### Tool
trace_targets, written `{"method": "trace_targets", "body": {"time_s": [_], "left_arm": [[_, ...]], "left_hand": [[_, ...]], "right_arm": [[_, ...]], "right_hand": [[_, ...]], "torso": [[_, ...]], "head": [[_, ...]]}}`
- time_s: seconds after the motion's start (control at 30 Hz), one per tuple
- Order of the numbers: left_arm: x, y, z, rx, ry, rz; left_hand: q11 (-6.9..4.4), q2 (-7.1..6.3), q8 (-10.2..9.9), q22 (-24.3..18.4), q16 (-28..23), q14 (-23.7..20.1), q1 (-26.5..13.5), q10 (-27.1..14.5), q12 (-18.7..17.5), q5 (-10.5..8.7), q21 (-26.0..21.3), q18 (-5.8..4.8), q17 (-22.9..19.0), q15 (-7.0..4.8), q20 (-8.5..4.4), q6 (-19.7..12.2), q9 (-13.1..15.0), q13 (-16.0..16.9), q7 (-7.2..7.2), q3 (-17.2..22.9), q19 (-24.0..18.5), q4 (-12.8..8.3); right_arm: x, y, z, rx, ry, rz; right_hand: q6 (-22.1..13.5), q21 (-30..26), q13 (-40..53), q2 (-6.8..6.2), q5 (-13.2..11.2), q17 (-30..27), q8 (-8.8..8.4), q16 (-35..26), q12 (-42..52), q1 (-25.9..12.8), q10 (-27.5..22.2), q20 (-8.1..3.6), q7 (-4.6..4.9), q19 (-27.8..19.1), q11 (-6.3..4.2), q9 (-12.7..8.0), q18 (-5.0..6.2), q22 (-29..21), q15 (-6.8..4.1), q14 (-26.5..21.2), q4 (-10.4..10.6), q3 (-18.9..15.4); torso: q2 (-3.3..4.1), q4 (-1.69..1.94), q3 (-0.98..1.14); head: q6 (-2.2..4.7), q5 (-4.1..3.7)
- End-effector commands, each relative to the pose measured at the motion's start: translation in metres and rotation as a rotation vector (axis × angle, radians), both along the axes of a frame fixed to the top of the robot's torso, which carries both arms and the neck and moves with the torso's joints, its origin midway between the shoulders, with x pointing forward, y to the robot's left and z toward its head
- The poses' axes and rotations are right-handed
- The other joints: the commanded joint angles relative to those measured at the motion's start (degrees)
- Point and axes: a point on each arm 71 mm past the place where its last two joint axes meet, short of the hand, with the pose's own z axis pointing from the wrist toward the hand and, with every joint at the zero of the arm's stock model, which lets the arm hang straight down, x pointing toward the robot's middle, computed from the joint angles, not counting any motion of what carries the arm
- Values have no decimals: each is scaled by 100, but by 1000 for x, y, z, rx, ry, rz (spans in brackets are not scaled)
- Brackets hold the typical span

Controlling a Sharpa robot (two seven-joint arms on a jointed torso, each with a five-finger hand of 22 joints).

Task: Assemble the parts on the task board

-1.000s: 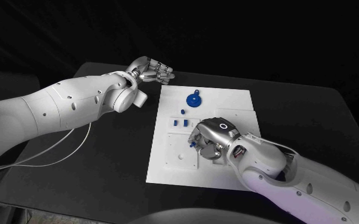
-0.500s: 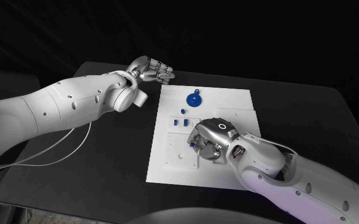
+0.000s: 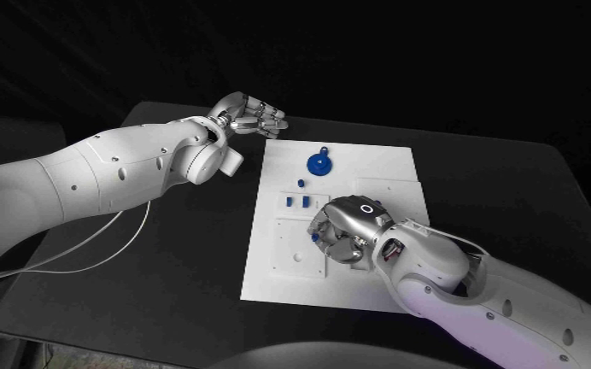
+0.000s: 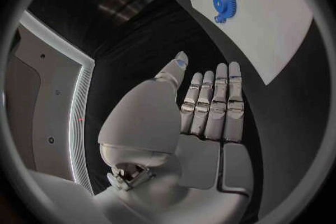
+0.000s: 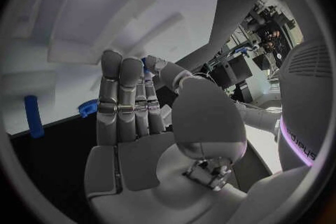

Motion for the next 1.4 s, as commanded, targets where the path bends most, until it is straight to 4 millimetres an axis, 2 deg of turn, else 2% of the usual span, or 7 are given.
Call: {"method": "trace_targets", "body": {"time_s": [0.03, 0.13, 0.2, 0.67, 0.9, 1.27, 1.4], "left_arm": [[0, -2, 0, -5, 4, -14], [0, -2, 0, -5, 5, -15], [0, -2, 0, -5, 6, -16], [0, -1, 0, -4, 8, -14], [0, 0, 0, -3, 6, -11], [0, 1, -1, -8, -6, -5], [0, 4, -3, 9, -10, 16]], "left_hand": [[-9, 47, -8, -9, -13, -36, 17, -28, 3, -5, 33, 32, -1, -3, 18, 37, -4, 3, 16, -9, -34, -39], [-4, 48, -7, -12, -15, -44, 17, -39, 3, -8, 32, 32, -2, 1, 21, 33, -4, 3, 20, -11, -38, -38], [-4, 48, -7, -12, -15, -44, 17, -39, 3, -8, 32, 32, -2, 1, 21, 33, -4, 3, 20, -11, -38, -38], [-4, 49, -8, -14, -13, -49, 17, -41, 4, -20, 31, 34, -1, 3, 24, 30, -4, 3, 20, -14, -41, -37], [-4, 49, -8, -14, -13, -49, 17, -41, 4, -20, 31, 34, -1, 3, 24, 30, -4, 3, 20, -14, -41, -37], [-14, 50, -9, -16, -2, -7, -48, -9, 8, -49, 38, 33, 3, -9, 20, 16, -4, 4, 21, -48, -22, 20], [-197, 93, -7, 14, 43, 228, -162, 605, -4, -34, 113, 3, 8, -119, -72, 13, -3, 0, -14, -17, 101, 141]], "right_arm": [[0, 0, 1, 28, 0, -7], [0, 0, 1, 37, 1, -13], [0, -1, 1, 40, 2, -14], [0, -6, 4, 100, 17, -30], [0, -15, 10, 150, 58, -39], [26, -54, 41, 200, 68, -120], [42, -77, 50, 206, 76, -167]], "right_hand": [[-117, -32, -8, -92, -31, -14, -21, 19, 7, -1, -87, 58, 15, 60, 17, -11, 95, -21, 54, -7, 65, -12], [-149, -63, -13, -114, -271, -29, -18, 24, 9, -24, -268, 92, 25, 77, 63, -10, 121, -58, 86, -2, 141, -14], [-153, -80, -13, -142, -294, -38, -17, 30, 12, -19, -310, 107, 26, 91, 74, -9, 140, -80, 95, -1, 176, -17], [-204, -158, -13, -265, -112, -96, -16, 69, 12, -51, -492, 151, 3, 144, 116, -9, 178, -186, 128, -3, 289, -357], [-257, -180, -12, -222, 85, -118, -15, 89, 13, -55, -497, 160, 15, 157, 117, -10, 181, -236, 134, -2, 341, -710], [-251, -142, -18, -134, 45, -137, -18, 120, 10, -2, -462, 135, 6, 211, 104, -10, 98, -270, 119, 44, 391, -673], [-236, -126, -20, -138, 166, -164, -17, 128, 10, 2, -544, 136, 32, 214, 133, -9, 98, -305, 131, 47, 401, -776]], "torso": [[0, -1, 0], [-1, 3, 0], [-1, 5, 0], [1, -2, 3], [-3, -6, 2], [-27, -11, -6], [-70, -24, -18]], "head": [[2, -2], [8, -4], [6, -5], [3, -5], [16, -21], [90, -155], [112, -205]]}}
